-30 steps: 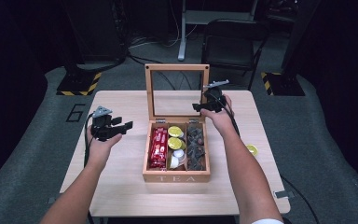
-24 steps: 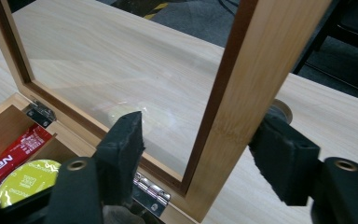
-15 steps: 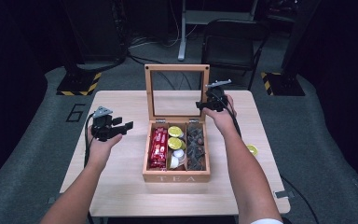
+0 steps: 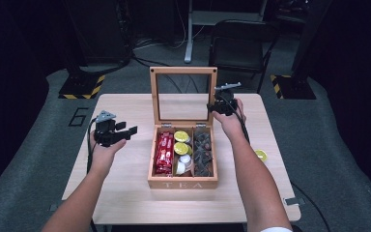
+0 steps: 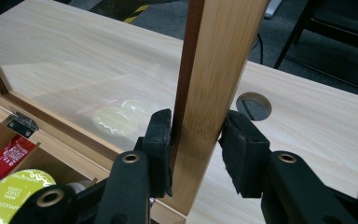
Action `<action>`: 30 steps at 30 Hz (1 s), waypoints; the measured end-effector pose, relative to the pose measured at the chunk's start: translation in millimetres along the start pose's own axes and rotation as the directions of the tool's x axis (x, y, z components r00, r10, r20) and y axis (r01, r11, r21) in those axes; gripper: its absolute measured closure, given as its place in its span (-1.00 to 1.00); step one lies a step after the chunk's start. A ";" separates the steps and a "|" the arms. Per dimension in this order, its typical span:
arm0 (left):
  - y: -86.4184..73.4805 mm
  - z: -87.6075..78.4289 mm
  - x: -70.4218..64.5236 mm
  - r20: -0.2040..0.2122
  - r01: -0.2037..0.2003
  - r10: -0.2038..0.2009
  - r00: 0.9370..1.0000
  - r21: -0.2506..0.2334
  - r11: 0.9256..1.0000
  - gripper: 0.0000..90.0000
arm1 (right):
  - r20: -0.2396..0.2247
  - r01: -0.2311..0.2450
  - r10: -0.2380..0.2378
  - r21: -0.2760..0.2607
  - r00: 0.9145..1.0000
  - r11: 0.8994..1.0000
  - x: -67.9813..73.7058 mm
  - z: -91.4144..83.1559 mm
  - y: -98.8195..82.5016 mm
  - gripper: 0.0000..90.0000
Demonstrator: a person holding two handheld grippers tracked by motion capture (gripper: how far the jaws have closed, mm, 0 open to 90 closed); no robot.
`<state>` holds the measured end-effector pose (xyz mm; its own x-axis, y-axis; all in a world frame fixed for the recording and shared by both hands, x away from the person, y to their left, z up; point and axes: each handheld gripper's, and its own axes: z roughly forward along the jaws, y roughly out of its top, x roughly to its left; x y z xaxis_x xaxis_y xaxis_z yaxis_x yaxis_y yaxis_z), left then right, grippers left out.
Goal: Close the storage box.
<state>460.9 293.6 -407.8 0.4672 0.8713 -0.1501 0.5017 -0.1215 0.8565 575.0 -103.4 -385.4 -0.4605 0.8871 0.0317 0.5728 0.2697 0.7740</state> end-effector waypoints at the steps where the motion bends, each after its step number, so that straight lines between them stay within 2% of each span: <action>1: 0.2 0.2 -0.3 0.000 0.003 -0.003 1.000 -0.001 1.000 -0.09 | -0.001 0.000 0.000 -0.002 1.000 1.000 0.0 -0.4 -0.2 0.42; 10: 6.7 4.5 -4.3 0.008 -0.006 0.006 1.000 -0.002 1.000 -0.09 | -0.006 -0.008 0.008 -0.007 1.000 1.000 1.9 -6.6 -3.2 0.43; 12: 7.9 5.3 -5.3 0.009 -0.011 0.011 1.000 -0.004 1.000 -0.09 | -0.009 0.016 -0.016 -0.014 1.000 1.000 1.0 -8.0 -4.7 0.44; 13: 7.9 5.3 -5.3 0.009 -0.011 0.011 1.000 -0.004 1.000 -0.09 | -0.010 -0.005 0.005 -0.016 1.000 1.000 2.9 -8.7 -4.9 0.44; 18: 14.2 5.4 -8.3 0.016 -0.014 0.014 1.000 -0.003 1.000 -0.08 | 0.003 0.010 -0.010 -0.014 1.000 1.000 5.7 -12.2 -5.5 0.44; 22: 25.6 5.0 -11.8 0.020 -0.031 0.031 0.999 -0.015 0.999 -0.08 | 0.009 0.031 -0.031 -0.030 0.999 0.999 9.4 -17.8 -10.9 0.44; 23: 27.6 5.6 -12.7 0.021 -0.030 0.030 0.999 -0.021 0.999 -0.08 | 0.009 0.051 -0.051 -0.035 0.999 0.998 9.1 -19.0 -11.9 0.44; 24: 30.1 6.1 -13.2 0.024 -0.033 0.034 0.999 -0.020 0.999 -0.07 | 0.012 0.037 -0.037 -0.035 0.999 0.999 11.2 -20.2 -12.6 0.44; 25: 32.5 6.9 -14.2 0.026 -0.036 0.036 0.999 -0.022 0.999 -0.07 | 0.012 0.062 -0.062 -0.035 0.998 0.997 10.9 -21.6 -13.4 0.44; 28: 40.2 9.6 -18.5 0.034 -0.044 0.045 0.998 -0.031 0.999 -0.06 | 0.011 0.079 -0.079 -0.030 0.997 0.996 13.2 -25.8 -15.7 0.44; 30: 45.4 10.7 -21.5 0.038 -0.054 0.055 0.998 -0.033 0.998 -0.05 | 0.010 0.074 -0.074 -0.027 0.997 0.997 16.3 -28.2 -16.6 0.44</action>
<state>481.4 264.2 -371.0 0.5220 0.8443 -0.1212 0.4512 -0.1527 0.8793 538.9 -104.0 -379.9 -0.4944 0.8686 -0.0319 0.5190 0.3244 0.7908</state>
